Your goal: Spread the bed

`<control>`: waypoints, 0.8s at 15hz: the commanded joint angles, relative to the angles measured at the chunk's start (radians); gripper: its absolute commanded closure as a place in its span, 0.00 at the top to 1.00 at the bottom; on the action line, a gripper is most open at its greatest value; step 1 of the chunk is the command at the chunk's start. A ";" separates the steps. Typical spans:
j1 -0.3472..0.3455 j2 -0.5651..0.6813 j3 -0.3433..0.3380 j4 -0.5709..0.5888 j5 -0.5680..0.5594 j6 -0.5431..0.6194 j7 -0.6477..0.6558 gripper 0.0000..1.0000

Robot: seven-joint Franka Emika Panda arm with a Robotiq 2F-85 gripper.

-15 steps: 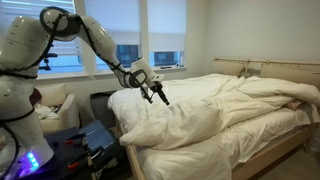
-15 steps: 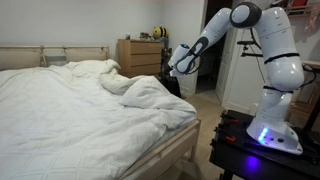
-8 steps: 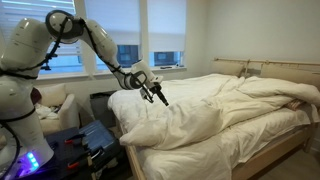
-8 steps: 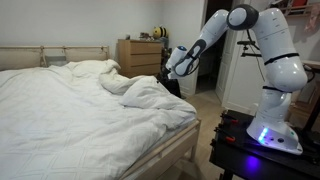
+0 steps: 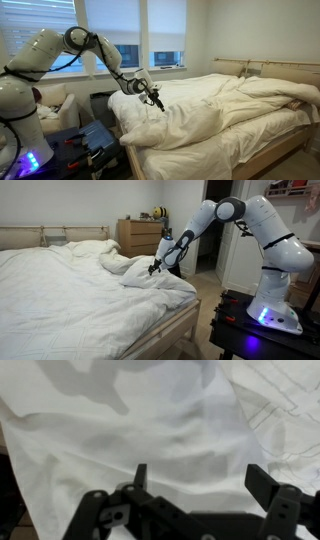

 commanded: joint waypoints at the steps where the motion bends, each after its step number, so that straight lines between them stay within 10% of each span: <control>1: 0.051 0.122 -0.047 0.135 0.030 -0.136 -0.023 1.00; 9: 0.044 0.301 -0.062 0.332 0.003 -0.321 -0.010 1.00; 10: 0.040 0.311 -0.062 0.345 0.003 -0.323 -0.011 0.75; 12: 0.038 0.323 -0.068 0.365 0.001 -0.324 -0.007 0.66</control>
